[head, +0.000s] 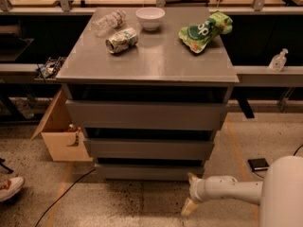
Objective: Open bottom drawer
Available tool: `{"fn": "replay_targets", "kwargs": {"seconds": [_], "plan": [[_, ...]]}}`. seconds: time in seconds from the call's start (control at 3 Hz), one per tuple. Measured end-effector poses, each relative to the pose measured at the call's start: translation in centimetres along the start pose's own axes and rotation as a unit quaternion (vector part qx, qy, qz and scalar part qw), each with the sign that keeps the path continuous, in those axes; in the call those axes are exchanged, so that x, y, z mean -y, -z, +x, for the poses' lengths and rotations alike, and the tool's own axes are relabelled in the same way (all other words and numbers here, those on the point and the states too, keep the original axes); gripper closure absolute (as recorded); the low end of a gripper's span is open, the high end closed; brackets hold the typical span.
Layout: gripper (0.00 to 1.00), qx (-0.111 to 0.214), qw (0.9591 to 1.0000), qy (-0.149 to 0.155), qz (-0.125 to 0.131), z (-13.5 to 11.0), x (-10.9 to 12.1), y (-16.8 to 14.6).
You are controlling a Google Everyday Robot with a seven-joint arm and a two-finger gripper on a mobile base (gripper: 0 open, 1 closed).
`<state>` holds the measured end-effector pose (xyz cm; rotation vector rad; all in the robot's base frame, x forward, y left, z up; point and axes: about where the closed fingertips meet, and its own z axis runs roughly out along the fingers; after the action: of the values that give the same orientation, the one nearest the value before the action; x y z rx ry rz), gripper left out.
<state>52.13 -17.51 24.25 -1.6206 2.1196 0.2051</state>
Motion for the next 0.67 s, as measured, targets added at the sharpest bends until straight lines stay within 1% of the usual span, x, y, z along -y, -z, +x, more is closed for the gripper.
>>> {"fn": "replay_targets", "kwargs": {"seconds": [0.33, 0.67], "plan": [[0.0, 0.015, 0.9996, 0.023, 0.01, -1.5, 1.6, -2.5], [0.0, 0.029, 0.9987, 0.035, 0.024, -2.8, 3.2, -3.7]]}}
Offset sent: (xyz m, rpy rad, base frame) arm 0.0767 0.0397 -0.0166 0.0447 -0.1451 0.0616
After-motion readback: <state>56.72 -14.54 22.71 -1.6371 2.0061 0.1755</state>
